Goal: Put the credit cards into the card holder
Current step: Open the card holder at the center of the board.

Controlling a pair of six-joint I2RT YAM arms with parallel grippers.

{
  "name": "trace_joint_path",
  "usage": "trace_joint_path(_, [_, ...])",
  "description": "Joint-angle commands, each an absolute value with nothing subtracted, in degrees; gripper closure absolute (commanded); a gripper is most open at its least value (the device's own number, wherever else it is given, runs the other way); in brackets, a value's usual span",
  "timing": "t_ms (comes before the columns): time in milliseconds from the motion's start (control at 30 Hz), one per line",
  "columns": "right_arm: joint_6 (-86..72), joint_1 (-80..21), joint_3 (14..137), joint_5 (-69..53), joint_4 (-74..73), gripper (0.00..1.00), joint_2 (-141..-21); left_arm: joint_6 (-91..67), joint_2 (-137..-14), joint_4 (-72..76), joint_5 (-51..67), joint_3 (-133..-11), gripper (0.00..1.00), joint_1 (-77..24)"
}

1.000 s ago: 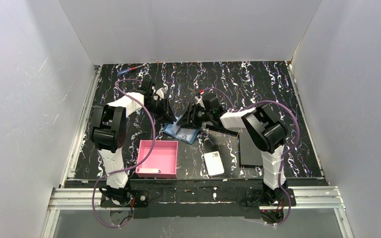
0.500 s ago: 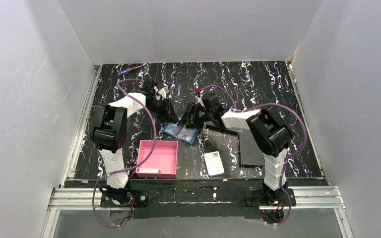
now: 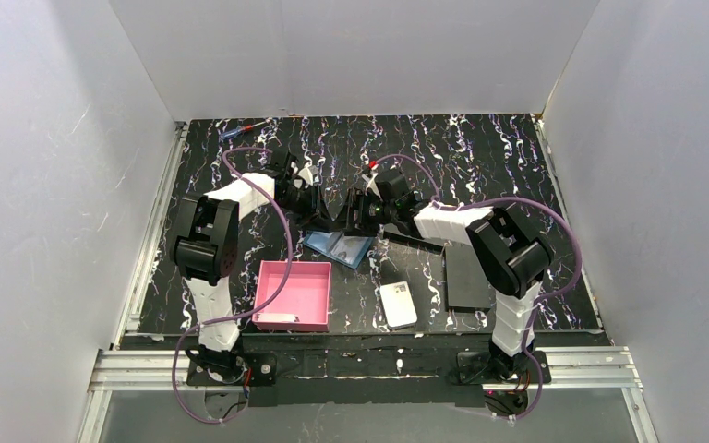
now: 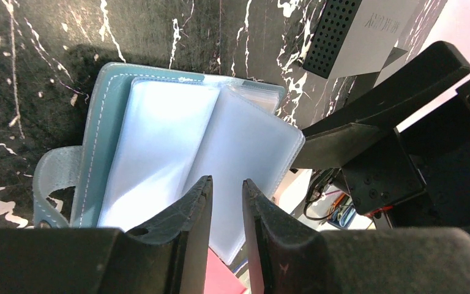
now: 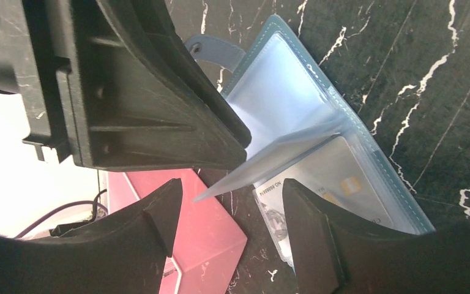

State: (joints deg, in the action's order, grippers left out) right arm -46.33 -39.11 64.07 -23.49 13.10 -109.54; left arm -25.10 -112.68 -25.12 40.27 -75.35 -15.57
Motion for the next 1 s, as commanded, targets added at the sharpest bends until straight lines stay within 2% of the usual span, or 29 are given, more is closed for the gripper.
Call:
trace_joint_path(0, [-46.23, -39.46, 65.52, -23.13, 14.34, 0.3, -107.66, -24.19, -110.21, -27.07, 40.78, -75.59, 0.77, -15.87])
trace_joint_path(167, [-46.44, -39.72, 65.55, -23.49, 14.48, 0.37, -108.75, -23.84, -110.31, -27.52, 40.28, -75.7, 0.77, -15.9])
trace_joint_path(333, [-46.58, -39.72, 64.42, -23.78, 15.31, 0.53, -108.43, -23.65, -110.55, -28.06, 39.67, -76.12, 0.77, -15.85])
trace_joint_path(500, [-46.34, -39.73, 64.3, -23.83, 15.25, 0.62, -109.04, -23.52, -110.47, -28.21, 39.7, -76.19, 0.77, -15.91])
trace_joint_path(533, [-46.35, -39.73, 64.52, -23.97, 15.28, 0.61, -109.3, -23.47, -110.39, -28.21, 39.65, -76.06, 0.77, -15.86])
trace_joint_path(633, [-46.15, -39.81, 65.14, -23.78, 14.9, 0.46, -109.34, -23.51, -110.38, -28.16, 39.74, -75.95, 0.77, -15.85])
trace_joint_path(667, [-46.07, -39.81, 65.32, -23.62, 14.78, 0.45, -109.15, -23.48, -110.39, -28.21, 39.95, -76.01, 0.77, -15.89])
trace_joint_path(800, [-45.79, -39.81, 66.03, -23.45, 14.33, 0.44, -109.6, -23.47, -110.32, -28.13, 40.05, -76.07, 0.77, -15.85])
trace_joint_path(967, [-45.72, -39.89, 66.01, -23.13, 14.33, 0.5, -110.7, -23.48, -110.24, -28.16, 40.11, -76.09, 0.77, -15.84])
